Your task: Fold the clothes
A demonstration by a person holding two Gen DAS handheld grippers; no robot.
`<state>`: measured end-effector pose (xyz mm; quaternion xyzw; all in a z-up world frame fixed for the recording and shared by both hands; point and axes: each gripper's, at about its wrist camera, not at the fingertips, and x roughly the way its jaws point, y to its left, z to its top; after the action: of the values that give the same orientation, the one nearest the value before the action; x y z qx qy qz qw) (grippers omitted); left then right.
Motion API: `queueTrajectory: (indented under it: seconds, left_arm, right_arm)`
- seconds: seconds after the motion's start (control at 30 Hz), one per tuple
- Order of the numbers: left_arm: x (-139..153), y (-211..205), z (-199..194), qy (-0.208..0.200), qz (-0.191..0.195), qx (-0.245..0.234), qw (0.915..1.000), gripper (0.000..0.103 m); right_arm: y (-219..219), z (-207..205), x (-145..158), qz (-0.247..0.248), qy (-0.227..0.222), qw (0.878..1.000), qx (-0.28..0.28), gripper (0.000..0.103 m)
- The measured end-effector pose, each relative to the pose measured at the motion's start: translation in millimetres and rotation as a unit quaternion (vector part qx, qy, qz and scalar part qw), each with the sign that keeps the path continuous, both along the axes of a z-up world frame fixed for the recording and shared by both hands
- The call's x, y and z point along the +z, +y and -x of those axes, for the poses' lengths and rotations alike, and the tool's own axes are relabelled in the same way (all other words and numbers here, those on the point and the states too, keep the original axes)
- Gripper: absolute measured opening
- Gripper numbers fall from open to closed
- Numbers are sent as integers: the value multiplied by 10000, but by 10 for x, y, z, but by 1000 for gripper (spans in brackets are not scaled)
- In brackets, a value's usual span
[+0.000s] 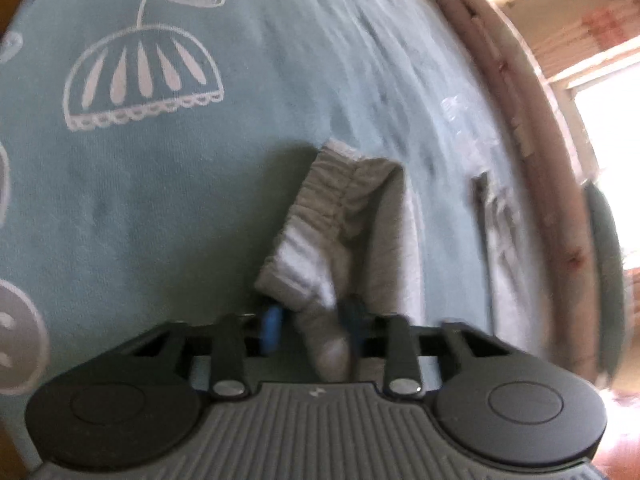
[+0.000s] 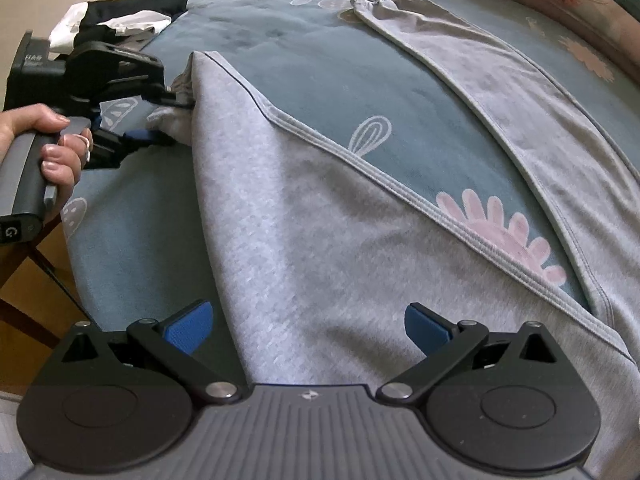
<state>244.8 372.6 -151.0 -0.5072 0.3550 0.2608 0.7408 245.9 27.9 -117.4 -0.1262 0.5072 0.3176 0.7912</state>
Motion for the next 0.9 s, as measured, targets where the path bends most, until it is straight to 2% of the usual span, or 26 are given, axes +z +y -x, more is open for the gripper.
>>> queueTrajectory:
  seconds: [0.07, 0.17, 0.37, 0.6, 0.77, 0.9]
  left_arm:
    - [10, 16, -65, 70, 54, 10, 10000, 16]
    - [108, 32, -57, 155, -98, -109, 9998, 16]
    - [458, 291, -11, 301, -758, -316, 9962, 15]
    - [657, 555, 121, 767, -1379, -662, 9852, 14]
    - [676, 553, 136, 1102, -1608, -1041, 9753, 15]
    - [711, 527, 254, 1236, -1723, -1162, 9703, 15]
  right_arm:
    - [-5, -8, 1, 18, -18, 10000, -16, 103]
    - [-27, -22, 3, 26, -33, 10000, -54, 103]
    - [-89, -42, 20, 42, -70, 9999, -122, 103]
    - [-96, -55, 18, 38, -104, 9998, -153, 103]
    - [-101, -39, 4, 103, -121, 9998, -124, 103]
    - [-111, -45, -8, 146, -120, 9997, -144, 103]
